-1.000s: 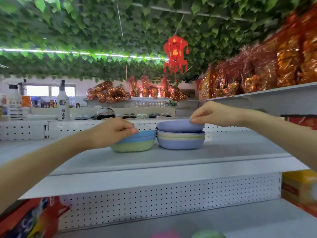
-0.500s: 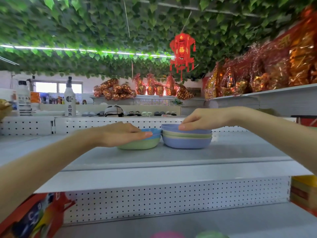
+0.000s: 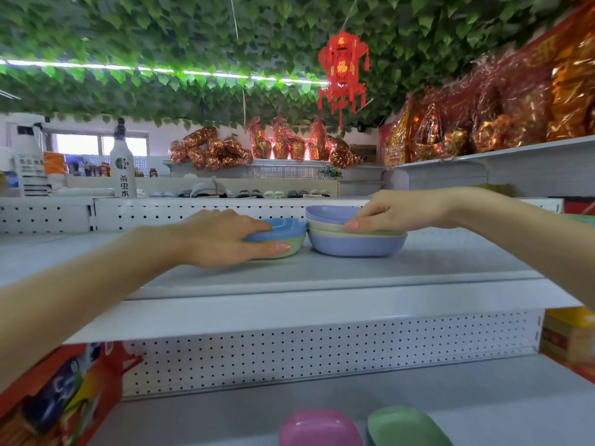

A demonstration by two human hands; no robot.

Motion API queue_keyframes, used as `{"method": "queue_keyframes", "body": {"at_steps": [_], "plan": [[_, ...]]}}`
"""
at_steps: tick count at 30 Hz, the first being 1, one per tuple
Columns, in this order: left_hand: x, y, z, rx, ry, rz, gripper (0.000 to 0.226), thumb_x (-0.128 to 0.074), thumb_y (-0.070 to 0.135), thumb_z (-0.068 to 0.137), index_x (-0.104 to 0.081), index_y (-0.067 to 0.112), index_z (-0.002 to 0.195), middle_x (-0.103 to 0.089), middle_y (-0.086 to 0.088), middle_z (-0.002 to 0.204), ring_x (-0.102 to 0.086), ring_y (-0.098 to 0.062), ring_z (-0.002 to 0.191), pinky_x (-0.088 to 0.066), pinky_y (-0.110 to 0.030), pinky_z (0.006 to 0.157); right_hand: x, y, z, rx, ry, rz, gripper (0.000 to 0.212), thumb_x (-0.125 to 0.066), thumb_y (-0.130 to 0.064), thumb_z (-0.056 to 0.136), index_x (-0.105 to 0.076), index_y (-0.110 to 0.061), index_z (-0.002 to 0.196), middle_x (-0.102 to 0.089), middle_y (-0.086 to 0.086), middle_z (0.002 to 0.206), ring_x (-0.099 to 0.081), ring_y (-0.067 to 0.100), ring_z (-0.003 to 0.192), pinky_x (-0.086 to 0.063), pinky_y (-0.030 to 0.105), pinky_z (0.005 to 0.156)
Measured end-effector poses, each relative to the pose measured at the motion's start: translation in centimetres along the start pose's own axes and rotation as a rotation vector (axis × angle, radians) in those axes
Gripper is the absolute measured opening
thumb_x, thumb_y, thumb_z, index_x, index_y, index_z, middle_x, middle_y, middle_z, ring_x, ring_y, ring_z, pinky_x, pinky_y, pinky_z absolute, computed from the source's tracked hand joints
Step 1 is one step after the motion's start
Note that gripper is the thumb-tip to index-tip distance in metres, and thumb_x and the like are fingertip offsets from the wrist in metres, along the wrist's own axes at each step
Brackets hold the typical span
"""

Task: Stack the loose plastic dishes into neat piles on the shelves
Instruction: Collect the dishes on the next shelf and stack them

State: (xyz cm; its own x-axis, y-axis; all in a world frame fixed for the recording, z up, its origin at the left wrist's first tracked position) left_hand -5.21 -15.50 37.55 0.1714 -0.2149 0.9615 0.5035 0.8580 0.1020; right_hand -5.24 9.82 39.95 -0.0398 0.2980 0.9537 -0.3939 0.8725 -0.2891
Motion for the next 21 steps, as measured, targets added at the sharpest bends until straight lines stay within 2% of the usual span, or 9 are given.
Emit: {"method": "queue_keyframes", "body": {"at_steps": [3, 5, 7, 8, 10, 12, 16, 19, 21], "plan": [[0.4, 0.4, 0.1, -0.058, 0.036, -0.038, 0.089, -0.021, 0.083, 0.057, -0.062, 0.025, 0.111, -0.062, -0.003, 0.109, -0.055, -0.023, 0.107, -0.042, -0.041, 0.099, 0.3, -0.2, 0.0, -0.021, -0.018, -0.033, 0.049, -0.045, -0.046, 0.093, -0.048, -0.026, 0.048, -0.042, -0.022, 0.045, -0.042, -0.009, 0.044, -0.031, 0.014, 0.05], [0.6, 0.4, 0.4, -0.097, 0.066, -0.042, 0.083, -0.022, 0.082, 0.06, -0.061, 0.028, 0.108, -0.061, 0.004, 0.104, -0.055, -0.019, 0.105, -0.042, -0.036, 0.095, 0.4, -0.4, 0.0, -0.014, 0.0, -0.041, 0.043, -0.049, -0.052, 0.088, -0.057, -0.024, 0.056, -0.051, -0.021, 0.056, -0.048, -0.006, 0.054, -0.035, 0.017, 0.057], [1.6, 0.8, 0.9, -0.153, 0.144, -0.102, 0.071, -0.025, 0.084, 0.07, -0.057, 0.035, 0.111, -0.059, 0.013, 0.108, -0.054, -0.013, 0.106, -0.041, -0.03, 0.089, 0.9, -0.5, -0.2, -0.014, 0.043, -0.039, 0.043, -0.052, -0.06, 0.079, -0.072, -0.022, 0.087, -0.067, -0.02, 0.091, -0.061, 0.0, 0.086, -0.048, 0.024, 0.082], [2.1, 1.0, 1.4, -0.179, 0.176, -0.13, 0.066, -0.026, 0.082, 0.077, -0.055, 0.036, 0.114, -0.059, 0.012, 0.114, -0.054, -0.011, 0.107, -0.04, -0.029, 0.088, 1.3, -0.5, -0.8, -0.035, 0.068, -0.03, 0.047, -0.053, -0.06, 0.077, -0.071, -0.025, 0.103, -0.065, -0.022, 0.108, -0.059, 0.001, 0.104, -0.045, 0.026, 0.095], [2.9, 2.2, 2.2, -0.212, 0.194, -0.126, 0.063, -0.025, 0.073, 0.08, -0.053, 0.035, 0.122, -0.057, 0.01, 0.123, -0.052, -0.011, 0.111, -0.038, -0.03, 0.092, 2.2, -0.4, -2.1, -0.08, 0.098, -0.046, 0.052, -0.052, -0.06, 0.076, -0.064, -0.031, 0.117, -0.057, -0.025, 0.121, -0.051, -0.001, 0.117, -0.037, 0.025, 0.104], [3.1, 3.7, 3.3, -0.248, 0.161, -0.064, 0.069, -0.024, 0.074, 0.079, -0.052, 0.033, 0.126, -0.054, 0.011, 0.128, -0.049, -0.011, 0.114, -0.035, -0.03, 0.096, 3.1, 0.4, -3.8, -0.135, 0.097, -0.084, 0.052, -0.051, -0.061, 0.077, -0.061, -0.034, 0.12, -0.054, -0.025, 0.124, -0.049, -0.002, 0.117, -0.035, 0.026, 0.105], [2.6, 7.9, 5.7, -0.357, 0.119, 0.017, 0.082, -0.022, 0.086, 0.069, -0.054, 0.032, 0.122, -0.057, 0.009, 0.124, -0.053, -0.012, 0.109, -0.042, -0.038, 0.098, 4.7, 3.6, -7.2, -0.286, 0.086, -0.185, 0.055, -0.049, -0.065, 0.076, -0.06, -0.035, 0.122, -0.052, -0.036, 0.105, -0.049, -0.011, 0.101, -0.035, 0.024, 0.099], [2.3, 11.5, 7.8, -0.415, 0.102, 0.028, 0.074, -0.031, 0.083, 0.074, -0.054, 0.031, 0.122, -0.057, 0.009, 0.122, -0.053, -0.013, 0.109, -0.043, -0.038, 0.097, 5.8, 6.7, -10.0, -0.371, 0.073, -0.251, 0.063, -0.049, -0.072, 0.07, -0.06, -0.037, 0.121, -0.055, -0.03, 0.118, -0.051, -0.004, 0.111, -0.036, 0.027, 0.103], [2.0, 14.2, 9.3, -0.452, 0.083, 0.057, 0.07, -0.033, 0.078, 0.074, -0.054, 0.031, 0.122, -0.058, 0.008, 0.121, -0.054, -0.013, 0.107, -0.044, -0.038, 0.096, 6.7, 9.1, -11.9, -0.424, 0.057, -0.267, 0.055, -0.05, -0.064, 0.078, -0.059, -0.034, 0.123, -0.056, -0.021, 0.126, -0.051, 0.001, 0.113, -0.037, 0.023, 0.1]]}}
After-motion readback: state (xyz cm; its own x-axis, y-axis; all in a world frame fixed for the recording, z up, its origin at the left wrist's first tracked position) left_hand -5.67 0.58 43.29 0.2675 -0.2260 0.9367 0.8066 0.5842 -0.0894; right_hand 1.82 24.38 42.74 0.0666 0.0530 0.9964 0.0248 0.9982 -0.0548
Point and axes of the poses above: each hand's wrist, its own z-axis towards the middle knuckle, its own x-axis out of the back of the hand, y = z × x, the point moved 2 cm from there along z, towards the middle knuckle
